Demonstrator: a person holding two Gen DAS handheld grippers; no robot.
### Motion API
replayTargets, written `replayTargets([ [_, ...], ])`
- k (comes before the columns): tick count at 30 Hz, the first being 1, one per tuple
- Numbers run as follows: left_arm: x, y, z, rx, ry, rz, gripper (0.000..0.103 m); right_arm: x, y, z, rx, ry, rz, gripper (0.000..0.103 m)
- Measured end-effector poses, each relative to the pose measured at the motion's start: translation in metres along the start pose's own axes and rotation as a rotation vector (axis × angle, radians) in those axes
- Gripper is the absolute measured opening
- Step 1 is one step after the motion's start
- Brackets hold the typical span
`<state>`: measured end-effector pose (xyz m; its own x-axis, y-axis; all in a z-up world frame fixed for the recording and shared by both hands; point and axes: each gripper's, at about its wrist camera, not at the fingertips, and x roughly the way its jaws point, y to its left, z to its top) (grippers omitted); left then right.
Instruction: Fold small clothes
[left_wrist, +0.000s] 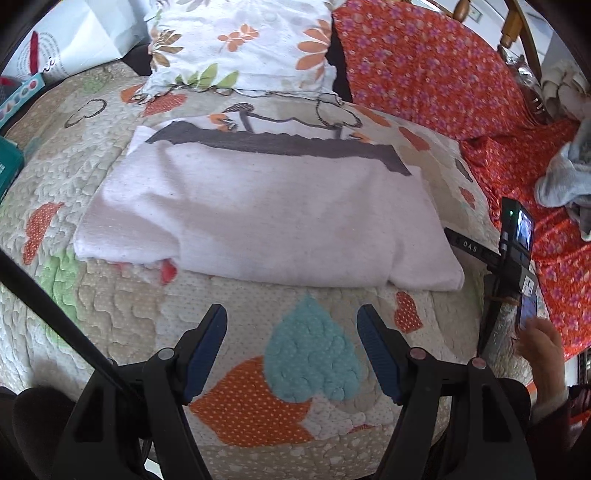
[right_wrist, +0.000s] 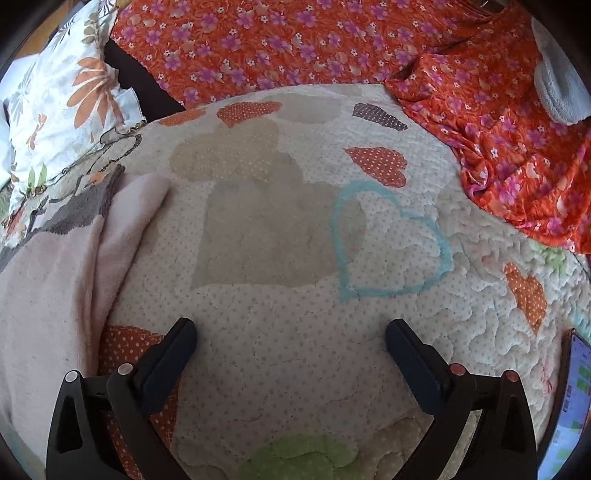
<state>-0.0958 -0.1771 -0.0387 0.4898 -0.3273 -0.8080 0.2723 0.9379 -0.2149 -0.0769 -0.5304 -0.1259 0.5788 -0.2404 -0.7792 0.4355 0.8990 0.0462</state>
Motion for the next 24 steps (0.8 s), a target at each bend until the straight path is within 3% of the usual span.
replayTargets([
  [10, 0.020, -0.020, -0.012, 0.005, 0.059, -0.025, 0.072, -0.001, -0.001, -0.001, -0.005, 0.001, -0.007, 0.103],
  [24, 0.017, -0.042, -0.013, 0.051, 0.047, -0.049, 0.072, -0.002, -0.001, -0.001, -0.004, 0.001, -0.009, 0.103],
])
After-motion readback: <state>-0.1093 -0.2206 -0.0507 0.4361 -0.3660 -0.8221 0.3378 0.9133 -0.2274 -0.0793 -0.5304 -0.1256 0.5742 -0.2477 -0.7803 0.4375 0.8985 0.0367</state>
